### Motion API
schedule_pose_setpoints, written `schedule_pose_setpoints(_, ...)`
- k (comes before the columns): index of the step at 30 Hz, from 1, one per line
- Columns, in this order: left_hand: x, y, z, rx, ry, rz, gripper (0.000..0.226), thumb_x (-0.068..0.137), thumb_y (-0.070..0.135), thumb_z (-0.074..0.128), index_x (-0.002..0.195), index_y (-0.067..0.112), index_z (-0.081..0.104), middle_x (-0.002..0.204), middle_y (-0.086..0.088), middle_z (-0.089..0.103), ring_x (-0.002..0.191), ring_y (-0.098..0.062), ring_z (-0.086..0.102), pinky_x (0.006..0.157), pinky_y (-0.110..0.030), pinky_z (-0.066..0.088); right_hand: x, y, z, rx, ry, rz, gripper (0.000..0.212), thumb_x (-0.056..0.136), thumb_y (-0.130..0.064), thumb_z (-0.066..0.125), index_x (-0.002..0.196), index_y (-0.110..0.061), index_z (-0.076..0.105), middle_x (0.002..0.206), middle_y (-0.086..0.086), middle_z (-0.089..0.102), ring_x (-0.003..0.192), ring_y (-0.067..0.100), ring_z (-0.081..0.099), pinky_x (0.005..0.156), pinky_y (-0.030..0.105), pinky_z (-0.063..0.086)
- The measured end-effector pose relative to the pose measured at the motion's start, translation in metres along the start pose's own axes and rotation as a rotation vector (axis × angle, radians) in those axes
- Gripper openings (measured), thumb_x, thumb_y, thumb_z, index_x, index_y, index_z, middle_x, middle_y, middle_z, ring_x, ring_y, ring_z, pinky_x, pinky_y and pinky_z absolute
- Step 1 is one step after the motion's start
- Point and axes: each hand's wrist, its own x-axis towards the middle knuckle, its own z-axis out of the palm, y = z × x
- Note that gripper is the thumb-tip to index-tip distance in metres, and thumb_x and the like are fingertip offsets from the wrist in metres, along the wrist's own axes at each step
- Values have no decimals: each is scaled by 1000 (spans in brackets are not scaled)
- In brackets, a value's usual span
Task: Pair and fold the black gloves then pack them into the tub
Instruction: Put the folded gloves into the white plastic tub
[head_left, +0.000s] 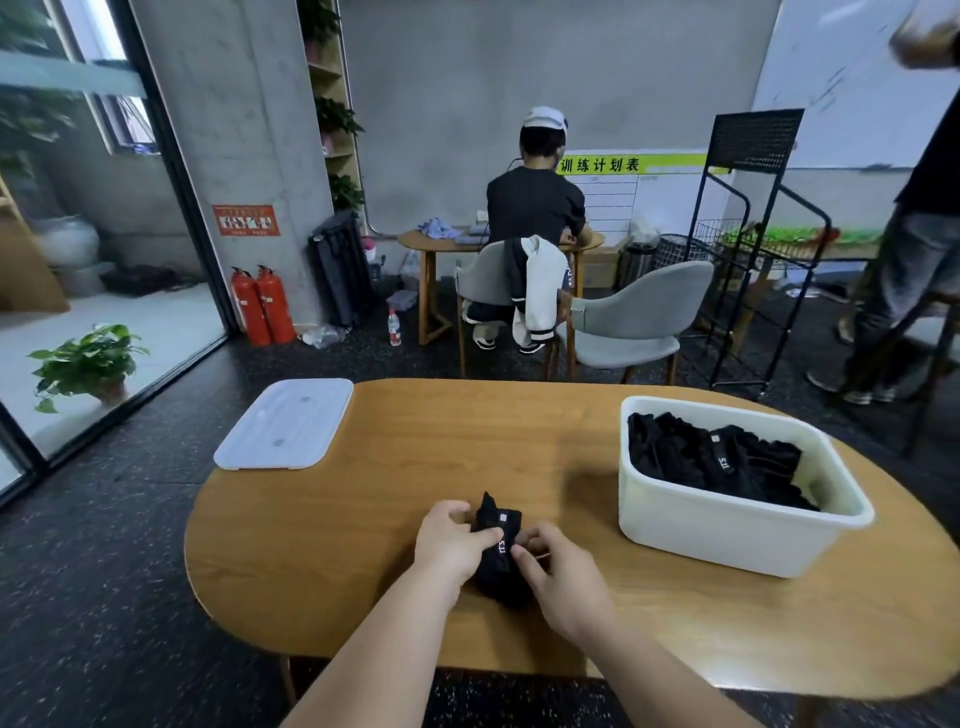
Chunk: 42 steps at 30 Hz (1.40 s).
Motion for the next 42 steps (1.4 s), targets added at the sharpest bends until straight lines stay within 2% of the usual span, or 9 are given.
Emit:
schedule_pose_setpoints(4, -8, 25, 1, -131, -87, 80, 55, 87, 12, 86, 131, 33, 60, 107, 8, 67, 97, -12, 67, 72, -27, 52, 13, -8, -25, 82, 33, 118, 48, 98, -56, 64, 133, -29, 46, 111, -10, 68, 93, 5, 67, 72, 22, 52)
schedule_pose_setpoints(8, -15, 55, 2, -258, -201, 170, 58, 88, 11, 86, 132, 39, 61, 120, 2, 74, 104, -15, 73, 83, -34, 59, 25, -15, -55, 224, 66, 184, 80, 90, -68, 67, 153, -30, 35, 134, -2, 61, 108, 14, 68, 84, 31, 59)
schedule_pose_setpoints(11, -13, 72, 10, -345, -255, 213, 61, 87, 7, 86, 135, 36, 63, 118, 0, 78, 102, -19, 78, 97, -48, 61, 26, -28, -78, 556, 43, 185, 63, 91, -54, 77, 140, -25, 51, 130, -5, 67, 99, 12, 75, 76, 26, 61)
schedule_pose_setpoints(14, -13, 87, 24, -385, -311, 245, 62, 86, 7, 86, 136, 36, 63, 117, 1, 79, 104, -20, 78, 99, -50, 60, 29, -31, -98, 631, 63, 119, 46, 89, -41, 83, 128, -26, 64, 120, 1, 76, 99, 19, 78, 87, 42, 64)
schedule_pose_setpoints(17, -14, 104, 39, -373, -320, 268, 64, 83, 10, 90, 134, 39, 64, 116, 3, 79, 105, -20, 77, 99, -50, 60, 29, -33, -120, 548, 155, 56, 33, 91, -32, 83, 120, -28, 68, 110, 3, 78, 96, 20, 78, 86, 48, 65)
schedule_pose_setpoints(27, -24, 145, 99, -322, -422, 332, 49, 92, 9, 81, 133, 28, 62, 114, -5, 76, 98, -19, 78, 94, -43, 63, 33, -17, -207, 167, 293, 56, 33, 96, -37, 76, 127, -34, 66, 110, -10, 76, 101, 13, 73, 91, 44, 63)
schedule_pose_setpoints(32, -29, 148, 124, -114, -439, 399, 39, 97, 15, 72, 131, 29, 61, 109, 1, 75, 92, -13, 77, 93, -34, 62, 30, 8, -261, 32, 400, 164, 28, 99, -33, 71, 127, -30, 67, 99, -10, 74, 87, 12, 71, 74, 34, 59)
schedule_pose_setpoints(35, -29, 147, 135, 170, -345, 565, 32, 100, 12, 62, 126, 30, 64, 109, 7, 69, 93, -4, 67, 76, -16, 53, 31, 25, -287, -47, 467, 237, 27, 100, -29, 70, 126, -22, 69, 93, -9, 71, 75, 12, 66, 61, 30, 51)
schedule_pose_setpoints(42, -21, 146, 157, 607, -234, 861, 33, 104, 21, 55, 136, 26, 59, 132, 13, 49, 127, -8, 42, 109, -25, 37, 44, 54, -309, -354, 437, 385, 35, 102, -26, 66, 133, -9, 62, 106, 6, 66, 95, 29, 61, 77, 36, 49)
